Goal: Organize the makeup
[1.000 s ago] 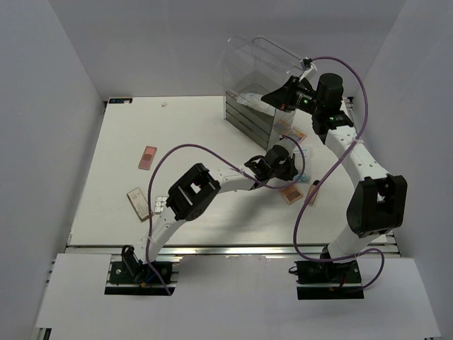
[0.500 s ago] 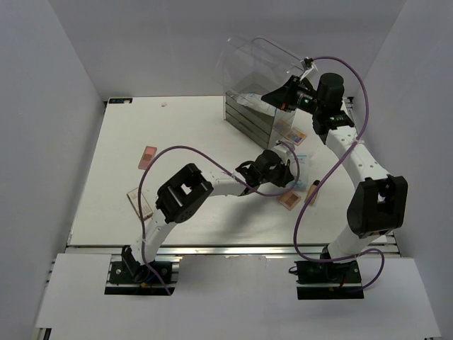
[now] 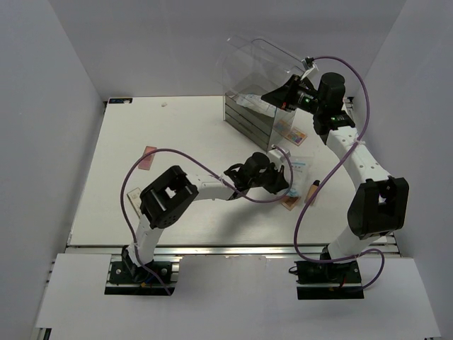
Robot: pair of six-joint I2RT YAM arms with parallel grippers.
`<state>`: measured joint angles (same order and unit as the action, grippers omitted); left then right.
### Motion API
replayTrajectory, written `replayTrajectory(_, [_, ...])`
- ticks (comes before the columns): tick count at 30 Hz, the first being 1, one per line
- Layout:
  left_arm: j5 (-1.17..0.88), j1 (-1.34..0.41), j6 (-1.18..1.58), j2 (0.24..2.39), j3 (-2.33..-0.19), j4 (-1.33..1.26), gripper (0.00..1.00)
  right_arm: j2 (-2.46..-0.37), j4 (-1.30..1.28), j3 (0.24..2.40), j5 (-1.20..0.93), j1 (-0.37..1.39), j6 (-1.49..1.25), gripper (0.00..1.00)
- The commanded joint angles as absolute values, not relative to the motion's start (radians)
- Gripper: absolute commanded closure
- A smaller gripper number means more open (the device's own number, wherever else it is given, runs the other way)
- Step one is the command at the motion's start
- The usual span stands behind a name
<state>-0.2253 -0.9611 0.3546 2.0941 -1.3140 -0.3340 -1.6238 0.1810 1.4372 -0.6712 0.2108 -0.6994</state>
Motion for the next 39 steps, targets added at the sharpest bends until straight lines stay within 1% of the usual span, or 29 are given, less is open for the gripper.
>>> replayTrajectory(1, [-0.296, -0.96, 0.307, 1.991, -1.278, -0.321, 1.0, -1.56, 0.239, 1.463, -0.747, 0.216, -0.704, 0.93])
replayTrajectory(8, [-0.327, -0.965, 0.247, 1.924, -1.204, -0.229, 1.0, -1.568, 0.232, 1.457, -0.741, 0.216, -0.693, 0.93])
replayTrajectory(12, [-0.304, -0.965, 0.238, 1.841, -1.112, -0.198, 1.0, -1.569, 0.232, 1.448, -0.739, 0.216, -0.69, 0.93])
replayTrajectory(16, [-0.267, -0.948, 0.299, 1.72, -0.978, -0.199, 1.0, -1.571, 0.233, 1.439, -0.735, 0.215, -0.687, 0.93])
replayTrajectory(19, [-0.255, -0.887, 0.417, 1.658, -0.899, -0.236, 1.0, -1.574, 0.232, 1.431, -0.733, 0.215, -0.683, 0.93])
replayTrajectory(22, [-0.245, -0.763, 0.539, 1.597, -0.885, -0.244, 1.0, -1.572, 0.226, 1.427, -0.732, 0.216, -0.673, 0.93])
replayTrajectory(24, [-0.244, -0.72, 0.601, 1.566, -0.888, -0.262, 1.0, -1.574, 0.222, 1.425, -0.729, 0.216, -0.672, 0.93])
replayTrajectory(28, [-0.248, -0.611, 0.678, 1.581, -0.951, -0.305, 1.0, -1.578, 0.222, 1.424, -0.726, 0.215, -0.667, 0.93])
replayTrajectory(31, [-0.276, -0.556, 0.733, 1.663, -1.057, -0.331, 1.0, -1.58, 0.224, 1.424, -0.723, 0.216, -0.669, 0.93])
replayTrajectory(39, [-0.298, -0.508, 0.842, 1.882, -1.411, -0.39, 1.0, -1.582, 0.233, 1.42, -0.719, 0.215, -0.664, 0.93])
